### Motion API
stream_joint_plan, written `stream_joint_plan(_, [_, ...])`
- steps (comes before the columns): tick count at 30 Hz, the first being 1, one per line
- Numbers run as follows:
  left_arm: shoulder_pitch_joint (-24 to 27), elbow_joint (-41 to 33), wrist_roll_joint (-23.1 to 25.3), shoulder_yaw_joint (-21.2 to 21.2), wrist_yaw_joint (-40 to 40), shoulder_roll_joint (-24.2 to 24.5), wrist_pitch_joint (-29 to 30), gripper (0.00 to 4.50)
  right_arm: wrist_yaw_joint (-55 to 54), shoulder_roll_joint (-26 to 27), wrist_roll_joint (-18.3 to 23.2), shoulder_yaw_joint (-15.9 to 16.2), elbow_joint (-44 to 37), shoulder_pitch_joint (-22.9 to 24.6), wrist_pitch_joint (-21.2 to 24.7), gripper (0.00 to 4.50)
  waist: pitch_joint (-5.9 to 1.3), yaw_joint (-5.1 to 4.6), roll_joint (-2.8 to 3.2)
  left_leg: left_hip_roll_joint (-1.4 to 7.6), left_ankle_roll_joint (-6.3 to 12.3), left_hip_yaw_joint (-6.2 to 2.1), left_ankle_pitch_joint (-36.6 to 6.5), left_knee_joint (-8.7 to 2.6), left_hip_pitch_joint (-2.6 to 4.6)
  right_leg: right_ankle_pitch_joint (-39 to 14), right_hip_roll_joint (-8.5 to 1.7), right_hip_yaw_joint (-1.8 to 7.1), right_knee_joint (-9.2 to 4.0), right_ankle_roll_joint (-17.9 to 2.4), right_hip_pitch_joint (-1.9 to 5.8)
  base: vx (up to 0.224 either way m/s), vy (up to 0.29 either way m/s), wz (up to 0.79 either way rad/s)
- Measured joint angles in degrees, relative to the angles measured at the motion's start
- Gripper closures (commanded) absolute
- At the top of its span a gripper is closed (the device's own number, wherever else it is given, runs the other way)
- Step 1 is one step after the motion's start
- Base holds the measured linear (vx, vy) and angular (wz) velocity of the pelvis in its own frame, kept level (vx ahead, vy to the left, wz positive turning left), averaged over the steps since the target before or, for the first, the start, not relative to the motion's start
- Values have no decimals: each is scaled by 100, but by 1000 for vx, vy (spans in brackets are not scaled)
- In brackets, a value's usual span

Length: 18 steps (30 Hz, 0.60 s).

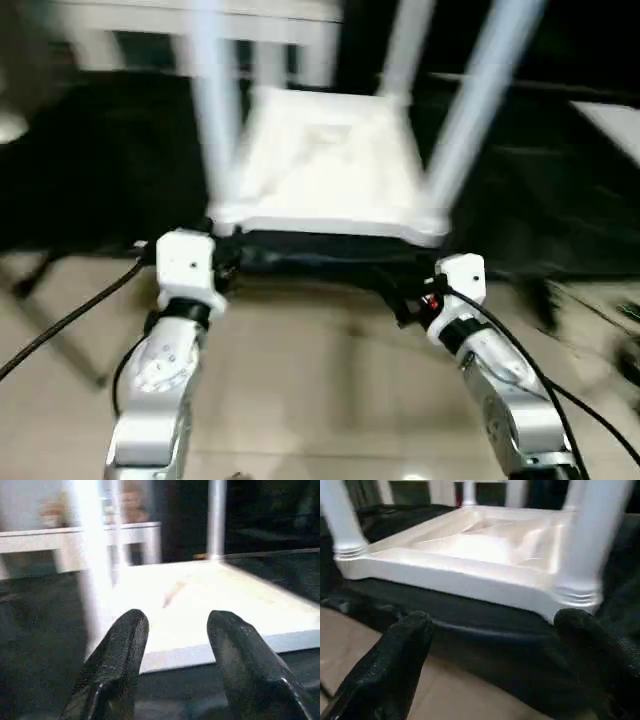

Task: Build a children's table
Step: Rotate leg to tighten

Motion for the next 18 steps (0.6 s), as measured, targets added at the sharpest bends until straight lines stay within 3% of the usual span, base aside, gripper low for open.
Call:
stream_joint_plan(2, [36, -1, -6, 4, -6, -10, 13, 216, 27, -1, 4, 3, 0, -5, 4, 19, -14, 8, -102, -7, -43, 4, -47, 19, 152, 22, 4, 18, -8, -11, 30, 70, -80, -14])
stream_joint_plan(3, [64, -15, -16, -6, -4, -36, 21, 216, 32, -33, 5, -4, 0, -16, 3, 19, -18, 76, -104, -3, 57, 4, -231, 143, 136, 20, 0, 8, -32, -11, 78, 151, -68, -13])
stream_joint_plan(4, [71, -20, -20, -21, -2, -44, 25, 216, 38, -48, 5, -3, 1, -26, 2, 19, -22, 141, -81, -14, 232, -53, -331, 230, 89, 22, 4, 5, -46, -14, 78, 151, -68, -13])
stream_joint_plan(5, [76, -39, -19, -50, 7, -51, 30, 216, 84, -67, 7, 0, 18, -23, 0, 19, -40, 185, -25, -61, 269, -153, -320, 374, -9, 43, 23, 3, -72, -51, 100, 176, -27, -8])
stream_joint_plan(6, [152, -115, 8, -60, 40, -62, 32, 216, 158, -111, 8, 0, 53, -24, 0, 19, -54, 270, -3, -100, 271, -189, -318, 322, -55, 96, 39, 10, -93, -131, 150, 145, -18, 12])
stream_joint_plan(7, [232, -182, 20, -42, 75, -55, 32, 216, 215, -126, 9, 3, 56, -51, -1, 19, -74, 334, 35, -75, 209, -213, -229, 204, -89, 131, 95, 6, -93, -142, 181, 145, -18, 12])
stream_joint_plan(8, [320, -210, 25, -18, 94, -31, 32, 216, 259, -121, 10, 21, 57, -75, -3, 19, -96, 393, 105, -30, 103, -244, -30, 194, -67, 166, 138, -18, -109, -127, 236, 158, 14, 12])
stream_joint_plan(9, [430, -221, 39, 43, 130, 15, 53, 216, 278, -103, -42, 148, 70, -132, -43, 19, -114, 388, 86, -32, 29, -264, -87, 167, 9, 144, 138, -7, -109, -162, 224, 239, 29, 11])
stream_joint_plan(10, [501, -222, 47, 130, 167, 53, 91, 216, 326, -67, -67, 312, 72, -199, -101, 19, -126, 371, 65, -60, 41, -283, -116, 122, 35, 75, 140, 22, -57, -266, 209, 239, 29, 11])
stream_joint_plan(11, [548, -224, 57, 227, 196, 104, 118, 216, 403, -51, -103, 447, 73, -295, -114, 19, -157, 351, 12, -95, 50, -292, -156, 103, 53, 25, 123, 63, 224, -332, 70, 281, -10, 9])
stream_joint_plan(12, [557, -229, 66, 275, 205, 103, 149, 216, 474, -55, -109, 498, 66, -333, -133, 19, -196, 322, -22, -124, 102, -351, -225, 112, 75, 17, 103, 94, 637, -235, -173, 224, -40, 8])
stream_joint_plan(13, [563, -280, 69, 271, 208, 93, 150, 216, 483, -65, -113, 497, 68, -317, -131, 19, -211, 289, -37, -207, 166, -511, -263, 110, 76, 40, 99, 164, 728, -110, -359, 224, -40, 8])
stream_joint_plan(14, [577, -333, 76, 272, 218, 90, 150, 216, 490, -67, -115, 496, 71, -304, -128, 19, -246, 239, -115, -343, 270, -669, -322, 112, 69, 80, 83, 278, 584, -15, -506, 170, -75, 15])
stream_joint_plan(15, [580, -405, 77, 255, 229, 71, 162, 216, 498, -91, -110, 470, 72, -278, -132, 19, -274, 148, -306, -605, 446, -767, -431, 223, -3, 452, -50, 454, 163, 82, -463, 113, -64, 48])
stream_joint_plan(16, [583, -395, 65, 175, 232, -40, 181, 216, 496, -160, -100, 386, 112, -178, -131, 19, -256, 145, -302, -608, 749, -771, -521, 469, -63, 298, -56, 449, 254, 80, -393, 113, -64, 48])
stream_joint_plan(17, [746, -507, -74, 92, 201, -198, 175, 216, 465, -188, -88, 289, 206, -112, -86, 19, -244, 227, -283, -602, 787, -682, -505, 644, -76, 234, -34, 496, 211, 22, -285, 134, -10, 46])
stream_joint_plan(18, [952, -591, -211, 72, 184, -257, 170, 216, 434, -164, -72, 174, 220, -64, -69, 19, -229, 315, -251, -607, 691, -595, -450, 816, -181, 208, -2, 505, 103, -15, -119, 216, 2, 0])
